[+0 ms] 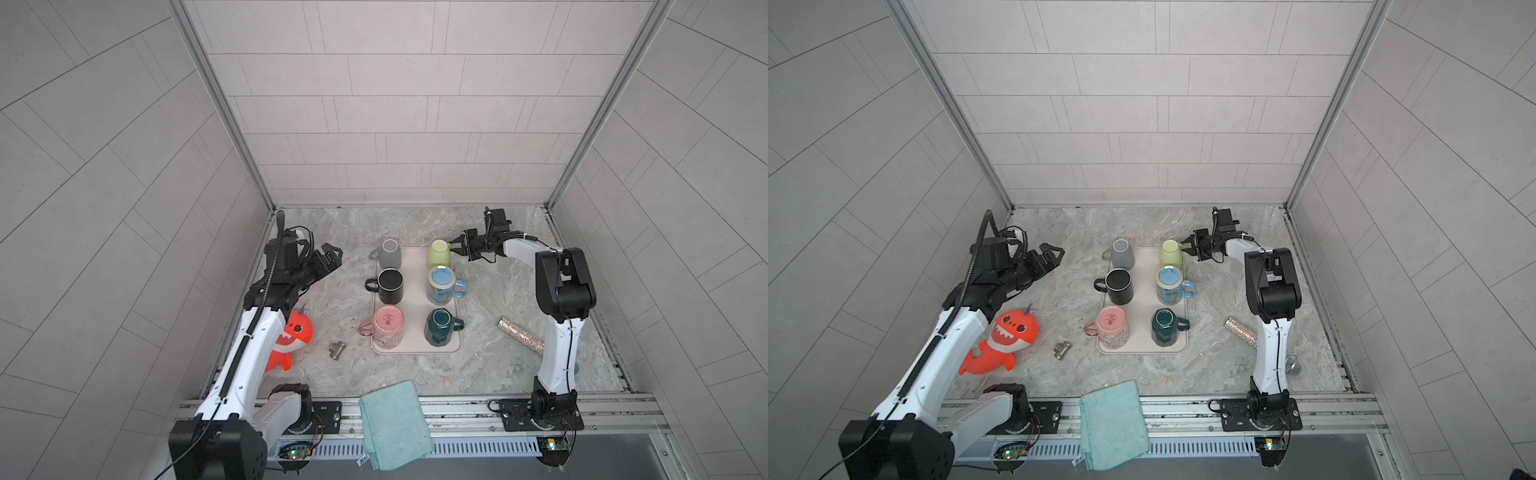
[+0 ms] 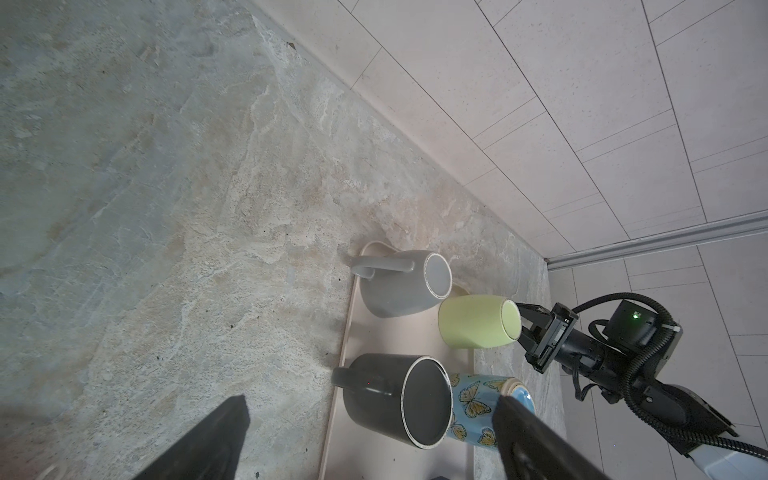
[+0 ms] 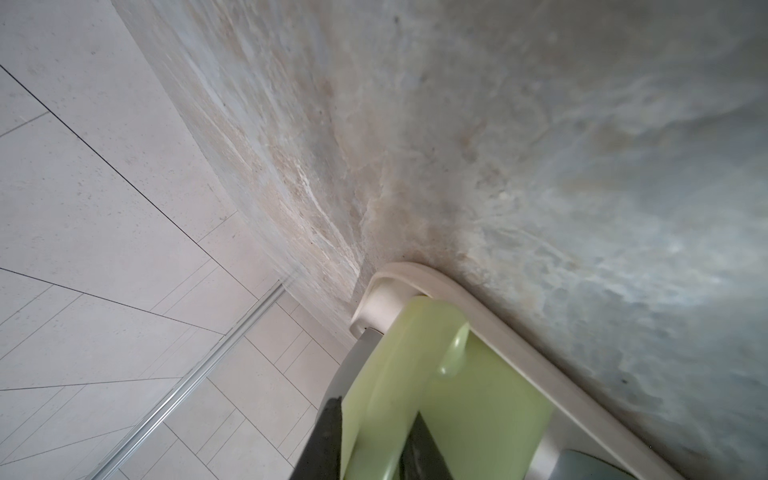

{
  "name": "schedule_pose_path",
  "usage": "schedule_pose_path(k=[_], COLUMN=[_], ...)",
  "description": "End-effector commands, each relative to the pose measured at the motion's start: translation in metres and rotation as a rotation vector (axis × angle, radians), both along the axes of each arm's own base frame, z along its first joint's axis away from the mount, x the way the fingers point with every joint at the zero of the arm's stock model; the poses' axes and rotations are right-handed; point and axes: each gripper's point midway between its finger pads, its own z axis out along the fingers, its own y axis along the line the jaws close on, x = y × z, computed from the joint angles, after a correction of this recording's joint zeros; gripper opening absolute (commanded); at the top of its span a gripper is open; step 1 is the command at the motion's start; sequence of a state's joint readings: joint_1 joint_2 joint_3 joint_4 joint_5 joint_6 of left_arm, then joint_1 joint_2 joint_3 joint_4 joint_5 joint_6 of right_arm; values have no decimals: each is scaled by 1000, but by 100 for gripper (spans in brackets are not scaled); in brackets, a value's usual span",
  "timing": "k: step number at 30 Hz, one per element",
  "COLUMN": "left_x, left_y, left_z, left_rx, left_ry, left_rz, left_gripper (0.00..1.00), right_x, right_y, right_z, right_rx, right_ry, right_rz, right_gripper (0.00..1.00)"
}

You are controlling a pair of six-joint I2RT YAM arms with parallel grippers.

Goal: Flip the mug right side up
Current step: 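Close the right gripper on the green mug handle and lift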

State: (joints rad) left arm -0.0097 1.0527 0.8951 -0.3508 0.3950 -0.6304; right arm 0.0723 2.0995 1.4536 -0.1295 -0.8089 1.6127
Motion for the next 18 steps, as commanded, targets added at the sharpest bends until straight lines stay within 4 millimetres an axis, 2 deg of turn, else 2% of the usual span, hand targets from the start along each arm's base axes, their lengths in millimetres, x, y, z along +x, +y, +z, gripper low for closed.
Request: schedule_pose_path(k=[1, 9, 15, 18], left_x=[1, 0, 0, 0], left_y=[0, 1, 2, 2], left_z=[3, 3, 2, 1], left_rx=[20, 29, 34, 34], left_ry=[-12, -10, -6, -4], left_rz=[-4, -3, -3, -2], left_gripper=[99, 98, 98, 98], right_x=[11, 18, 27, 29], right_y=[1, 3, 3, 3], right_z=[-1, 2, 14, 17], right_rx=[18, 24, 22, 27], right_ry=[8, -12, -54, -61], right_rz=[-37, -33, -32, -30], right_gripper=[23, 19, 18, 14])
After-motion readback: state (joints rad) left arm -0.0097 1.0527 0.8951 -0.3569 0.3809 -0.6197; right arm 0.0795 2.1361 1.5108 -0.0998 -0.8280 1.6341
